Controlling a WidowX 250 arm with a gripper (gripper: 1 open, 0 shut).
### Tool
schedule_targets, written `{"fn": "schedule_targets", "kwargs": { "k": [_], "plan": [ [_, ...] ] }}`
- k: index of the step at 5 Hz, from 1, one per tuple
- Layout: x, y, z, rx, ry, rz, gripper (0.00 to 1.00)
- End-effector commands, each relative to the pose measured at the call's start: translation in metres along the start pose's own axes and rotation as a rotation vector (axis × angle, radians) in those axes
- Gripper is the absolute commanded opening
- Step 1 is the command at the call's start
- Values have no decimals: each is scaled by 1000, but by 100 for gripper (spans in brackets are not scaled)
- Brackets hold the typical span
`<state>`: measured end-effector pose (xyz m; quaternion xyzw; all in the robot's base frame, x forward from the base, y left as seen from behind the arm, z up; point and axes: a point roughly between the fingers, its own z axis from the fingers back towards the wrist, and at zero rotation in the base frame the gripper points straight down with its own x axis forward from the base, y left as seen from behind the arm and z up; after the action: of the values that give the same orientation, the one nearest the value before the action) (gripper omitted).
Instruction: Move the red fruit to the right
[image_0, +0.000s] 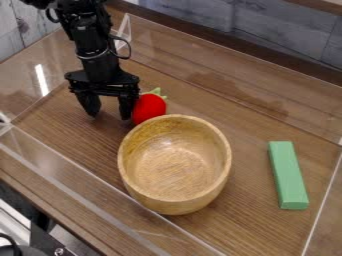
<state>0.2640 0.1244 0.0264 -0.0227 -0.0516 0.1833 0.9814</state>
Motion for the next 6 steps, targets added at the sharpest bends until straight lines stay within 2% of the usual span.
{"fn": "schedule_targets", "kwargs": {
  "k": [1,2,4,5,6],
  "plan": [
    [11,-1,8,11,-51,-10,0],
    [12,-2,9,10,-52,-7,0],
    [22,-10,50,-33,-73,25,0],
    [28,-29,72,-61,-78,23,0],
    [26,-49,79,-76,-74,14,0]
  ]
}}
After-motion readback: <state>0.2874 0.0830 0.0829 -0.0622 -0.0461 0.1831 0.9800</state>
